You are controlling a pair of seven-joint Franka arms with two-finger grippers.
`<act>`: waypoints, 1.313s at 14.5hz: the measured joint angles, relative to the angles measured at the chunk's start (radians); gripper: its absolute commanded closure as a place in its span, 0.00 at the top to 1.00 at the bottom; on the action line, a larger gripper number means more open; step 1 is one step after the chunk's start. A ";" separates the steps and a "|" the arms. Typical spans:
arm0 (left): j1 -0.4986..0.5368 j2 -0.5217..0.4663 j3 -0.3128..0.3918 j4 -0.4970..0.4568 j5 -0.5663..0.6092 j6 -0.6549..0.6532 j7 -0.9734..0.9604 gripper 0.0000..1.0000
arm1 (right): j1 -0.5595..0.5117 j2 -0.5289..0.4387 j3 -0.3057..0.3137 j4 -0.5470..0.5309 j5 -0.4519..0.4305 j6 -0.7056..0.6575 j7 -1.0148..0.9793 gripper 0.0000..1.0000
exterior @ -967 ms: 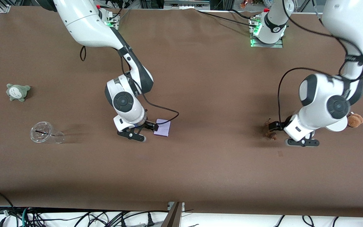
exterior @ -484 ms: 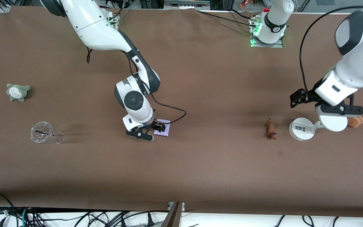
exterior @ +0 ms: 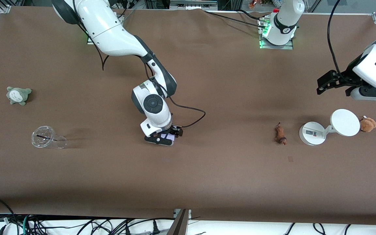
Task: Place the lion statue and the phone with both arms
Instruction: 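Grasp the phone with the right gripper while the left gripper withdraws, then carry the white phone with the right gripper toward the glass cup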
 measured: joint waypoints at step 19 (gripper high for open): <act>0.005 -0.043 0.083 -0.014 0.066 -0.181 0.013 1.00 | -0.101 -0.242 -0.030 0.037 -0.044 -0.458 -0.344 0.01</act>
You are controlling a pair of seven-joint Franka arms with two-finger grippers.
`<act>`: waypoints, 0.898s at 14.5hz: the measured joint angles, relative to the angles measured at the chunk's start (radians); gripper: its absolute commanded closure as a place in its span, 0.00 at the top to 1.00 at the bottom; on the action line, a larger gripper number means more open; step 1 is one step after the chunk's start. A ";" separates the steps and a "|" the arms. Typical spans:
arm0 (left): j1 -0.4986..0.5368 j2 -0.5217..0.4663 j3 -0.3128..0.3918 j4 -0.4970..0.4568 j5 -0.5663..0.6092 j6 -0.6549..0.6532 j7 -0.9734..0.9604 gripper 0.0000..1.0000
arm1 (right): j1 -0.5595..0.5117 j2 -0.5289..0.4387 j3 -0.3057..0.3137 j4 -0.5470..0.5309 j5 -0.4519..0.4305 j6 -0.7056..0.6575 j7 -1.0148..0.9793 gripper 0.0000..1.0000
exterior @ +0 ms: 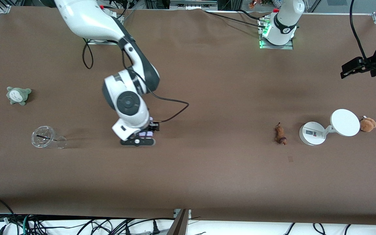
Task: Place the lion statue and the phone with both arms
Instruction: 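Carry the white phone with the right gripper toward the glass cup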
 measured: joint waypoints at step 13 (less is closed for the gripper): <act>-0.008 0.033 -0.007 -0.001 0.000 0.017 0.000 1.00 | -0.282 -0.118 -0.028 -0.253 0.000 0.106 -0.486 0.02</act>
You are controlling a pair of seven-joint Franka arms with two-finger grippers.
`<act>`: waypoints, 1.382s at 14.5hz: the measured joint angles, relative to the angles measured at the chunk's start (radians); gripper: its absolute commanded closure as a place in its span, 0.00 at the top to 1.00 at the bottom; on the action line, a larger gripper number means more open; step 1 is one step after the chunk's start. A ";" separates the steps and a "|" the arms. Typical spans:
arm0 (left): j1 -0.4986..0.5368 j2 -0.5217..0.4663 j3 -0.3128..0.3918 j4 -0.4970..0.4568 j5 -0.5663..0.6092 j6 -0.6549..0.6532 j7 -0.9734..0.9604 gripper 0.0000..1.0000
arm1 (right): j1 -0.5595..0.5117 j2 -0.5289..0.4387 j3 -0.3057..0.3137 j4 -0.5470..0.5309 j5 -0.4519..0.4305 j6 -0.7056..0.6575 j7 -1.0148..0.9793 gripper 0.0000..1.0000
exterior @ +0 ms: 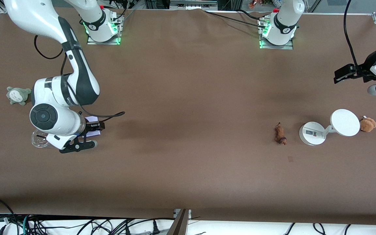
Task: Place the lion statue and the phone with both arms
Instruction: 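Carry the white phone with the right gripper toward the glass cup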
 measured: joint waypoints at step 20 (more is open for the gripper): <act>-0.008 0.019 0.000 0.027 0.030 0.110 0.000 1.00 | -0.091 0.163 -0.006 -0.160 0.000 0.603 -0.028 0.02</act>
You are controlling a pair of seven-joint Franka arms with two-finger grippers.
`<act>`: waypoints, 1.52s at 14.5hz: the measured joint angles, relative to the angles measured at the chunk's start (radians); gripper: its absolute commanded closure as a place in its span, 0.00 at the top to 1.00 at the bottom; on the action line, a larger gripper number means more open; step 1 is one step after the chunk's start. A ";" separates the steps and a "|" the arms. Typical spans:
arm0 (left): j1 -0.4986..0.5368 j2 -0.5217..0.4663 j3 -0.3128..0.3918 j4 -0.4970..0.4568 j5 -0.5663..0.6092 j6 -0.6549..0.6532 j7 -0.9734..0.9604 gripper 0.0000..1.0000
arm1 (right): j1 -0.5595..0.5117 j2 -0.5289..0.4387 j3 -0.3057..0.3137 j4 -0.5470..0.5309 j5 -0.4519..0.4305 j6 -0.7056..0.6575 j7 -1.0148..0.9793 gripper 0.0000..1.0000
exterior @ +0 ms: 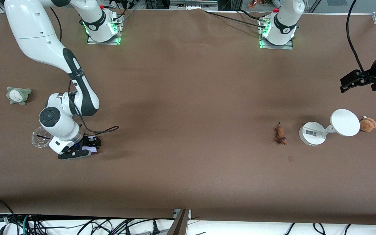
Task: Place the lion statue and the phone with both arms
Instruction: 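Carry the white phone with the right gripper toward the glass cup, then lower the phone beside the glass cup and open the right gripper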
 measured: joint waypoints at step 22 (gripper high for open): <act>-0.009 0.019 -0.006 0.000 -0.010 0.046 0.000 1.00 | -0.012 -0.211 0.011 0.054 0.000 -0.368 0.000 1.00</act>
